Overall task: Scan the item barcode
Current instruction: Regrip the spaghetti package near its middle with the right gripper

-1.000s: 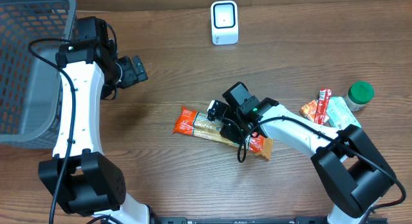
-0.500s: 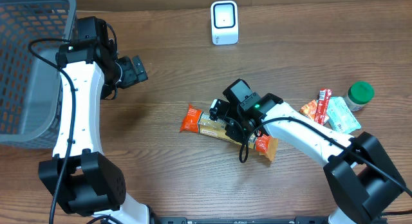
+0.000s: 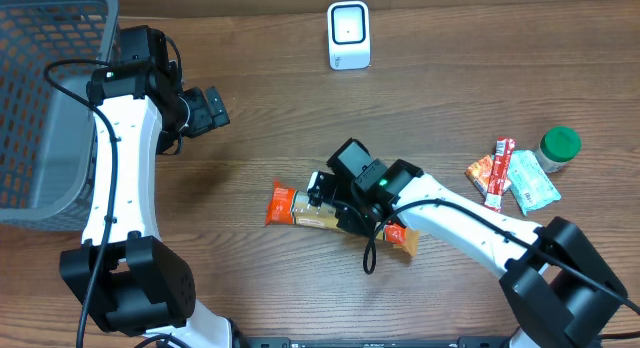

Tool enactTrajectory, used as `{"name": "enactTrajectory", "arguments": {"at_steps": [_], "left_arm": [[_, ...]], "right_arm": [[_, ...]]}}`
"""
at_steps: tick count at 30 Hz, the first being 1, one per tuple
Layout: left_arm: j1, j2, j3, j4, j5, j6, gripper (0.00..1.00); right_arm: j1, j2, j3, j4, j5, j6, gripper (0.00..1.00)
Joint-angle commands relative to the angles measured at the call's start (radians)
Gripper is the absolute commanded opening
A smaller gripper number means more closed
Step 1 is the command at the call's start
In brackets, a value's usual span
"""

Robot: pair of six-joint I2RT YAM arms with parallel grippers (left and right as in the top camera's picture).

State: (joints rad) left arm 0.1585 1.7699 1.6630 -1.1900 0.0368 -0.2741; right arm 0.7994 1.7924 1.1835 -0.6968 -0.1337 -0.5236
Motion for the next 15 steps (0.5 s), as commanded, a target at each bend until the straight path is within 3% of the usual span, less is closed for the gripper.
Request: {"name": "enactTrajectory", "arguments": {"at_steps": [1,6,11,15], "left_arm": [[-0.004,0.002,0.017,-0.002,-0.003,0.016,1.00],[-0.004,0.002,0.017,-0.002,-0.003,0.016,1.00],[-0.003,0.002,0.017,-0.002,-0.003,0.016,1.00],[-0.004,0.002,0.017,-0.002,-0.003,0.016,1.00]], "right_arm": [[-0.005,-0.016,0.001,0.018,0.051,-0.008,0.14],[-0.011,-0.002,0.002,0.084,0.235,0.117,0.13],[-0.010,-0.002,0.002,0.100,0.226,0.136,0.18],[-0.010,-0.002,0.001,0.096,0.205,0.161,0.41]]}}
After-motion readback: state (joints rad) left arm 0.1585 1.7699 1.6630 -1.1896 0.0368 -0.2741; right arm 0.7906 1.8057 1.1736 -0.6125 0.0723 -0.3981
